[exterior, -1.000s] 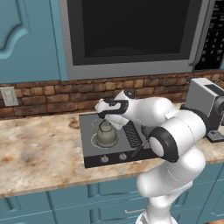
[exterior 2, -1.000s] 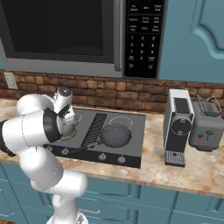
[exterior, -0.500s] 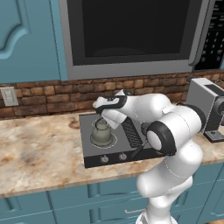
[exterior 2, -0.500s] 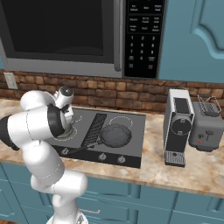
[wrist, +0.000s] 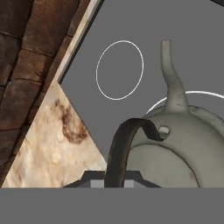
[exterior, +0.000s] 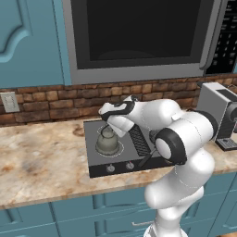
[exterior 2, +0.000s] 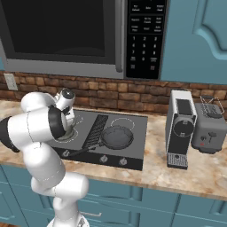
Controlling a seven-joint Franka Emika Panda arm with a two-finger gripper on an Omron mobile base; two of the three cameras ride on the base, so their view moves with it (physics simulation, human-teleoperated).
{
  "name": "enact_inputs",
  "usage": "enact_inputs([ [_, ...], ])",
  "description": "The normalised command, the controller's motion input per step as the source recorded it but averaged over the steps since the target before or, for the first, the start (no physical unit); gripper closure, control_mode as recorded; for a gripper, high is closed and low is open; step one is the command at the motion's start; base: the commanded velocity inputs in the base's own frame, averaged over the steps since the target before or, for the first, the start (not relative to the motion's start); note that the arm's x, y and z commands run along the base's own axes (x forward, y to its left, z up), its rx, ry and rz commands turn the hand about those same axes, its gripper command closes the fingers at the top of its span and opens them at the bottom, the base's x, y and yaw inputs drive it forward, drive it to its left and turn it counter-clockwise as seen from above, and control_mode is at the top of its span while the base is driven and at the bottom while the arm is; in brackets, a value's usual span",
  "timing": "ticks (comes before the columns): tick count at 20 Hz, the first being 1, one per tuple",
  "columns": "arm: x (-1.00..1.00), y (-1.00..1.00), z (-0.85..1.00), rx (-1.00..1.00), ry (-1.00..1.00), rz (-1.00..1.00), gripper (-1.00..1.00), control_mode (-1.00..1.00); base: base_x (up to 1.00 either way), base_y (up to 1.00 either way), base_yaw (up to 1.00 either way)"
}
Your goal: Pick the kettle from the counter and place it on a stove burner. Then turn the burner on.
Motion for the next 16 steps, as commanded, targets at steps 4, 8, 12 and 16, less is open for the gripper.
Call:
enact_inputs([
  [4, 0.00, 0.00, 0.00, 0.00, 0.00, 0.00, -1.00, -1.00, 0.00, 0.00, 0.00],
  [8, 0.00, 0.00, 0.00, 0.00, 0.00, 0.00, -1.00, -1.00, 0.00, 0.00, 0.00],
  [12, 0.00, 0.00, 0.00, 0.00, 0.00, 0.00, -1.00, -1.00, 0.00, 0.00, 0.00],
  [16, 0.00, 0.00, 0.00, 0.00, 0.00, 0.00, -1.00, -1.00, 0.00, 0.00, 0.00],
])
